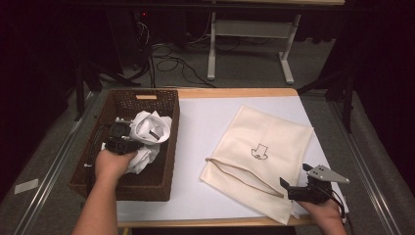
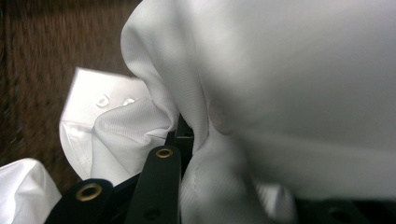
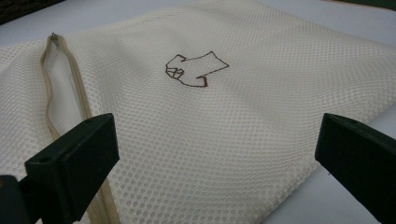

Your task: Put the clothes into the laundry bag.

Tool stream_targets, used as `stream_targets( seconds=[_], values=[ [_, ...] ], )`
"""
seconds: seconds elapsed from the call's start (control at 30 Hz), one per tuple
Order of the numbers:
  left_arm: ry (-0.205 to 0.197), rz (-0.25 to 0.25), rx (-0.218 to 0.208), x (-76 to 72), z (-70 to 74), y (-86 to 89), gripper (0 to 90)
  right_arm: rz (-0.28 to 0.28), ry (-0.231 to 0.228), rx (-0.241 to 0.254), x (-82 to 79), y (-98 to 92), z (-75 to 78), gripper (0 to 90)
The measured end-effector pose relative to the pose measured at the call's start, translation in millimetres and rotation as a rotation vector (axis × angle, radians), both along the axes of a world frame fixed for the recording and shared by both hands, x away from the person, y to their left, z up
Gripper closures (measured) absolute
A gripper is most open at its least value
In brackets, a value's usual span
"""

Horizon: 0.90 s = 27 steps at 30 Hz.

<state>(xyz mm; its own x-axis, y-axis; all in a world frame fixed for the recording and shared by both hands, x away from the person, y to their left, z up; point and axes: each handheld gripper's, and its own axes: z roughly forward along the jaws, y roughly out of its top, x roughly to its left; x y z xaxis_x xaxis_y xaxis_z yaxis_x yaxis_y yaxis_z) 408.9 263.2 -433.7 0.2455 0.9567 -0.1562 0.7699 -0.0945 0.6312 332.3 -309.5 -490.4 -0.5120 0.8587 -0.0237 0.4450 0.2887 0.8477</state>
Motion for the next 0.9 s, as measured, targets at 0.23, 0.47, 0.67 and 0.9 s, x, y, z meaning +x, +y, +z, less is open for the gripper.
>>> stream_targets(
  seconds=[0.23, 0.47, 0.67, 0.9],
  values=[
    [-0.185, -0.009, -0.049, -15.9, 4.5, 5.6, 71.7, -0.001, -0.010, 0.003, 0.6, 0.3, -1.2, 0.4],
    [-0.300, -0.012, -0.055, -26.9, 9.4, 5.8, 71.6, -0.007, -0.018, 0.002, 0.1, 0.8, -0.9, 0.4],
    [-0.418, 0.025, -0.110, -38.9, 14.6, 13.8, 71.7, -0.012, -0.023, 0.006, 0.6, -0.9, -2.4, 0.5],
    [-0.515, 0.042, -0.157, -48.1, 17.7, 19.9, 71.6, -0.017, -0.042, 0.001, 0.0, -0.4, -3.3, 0.5]
  ],
)
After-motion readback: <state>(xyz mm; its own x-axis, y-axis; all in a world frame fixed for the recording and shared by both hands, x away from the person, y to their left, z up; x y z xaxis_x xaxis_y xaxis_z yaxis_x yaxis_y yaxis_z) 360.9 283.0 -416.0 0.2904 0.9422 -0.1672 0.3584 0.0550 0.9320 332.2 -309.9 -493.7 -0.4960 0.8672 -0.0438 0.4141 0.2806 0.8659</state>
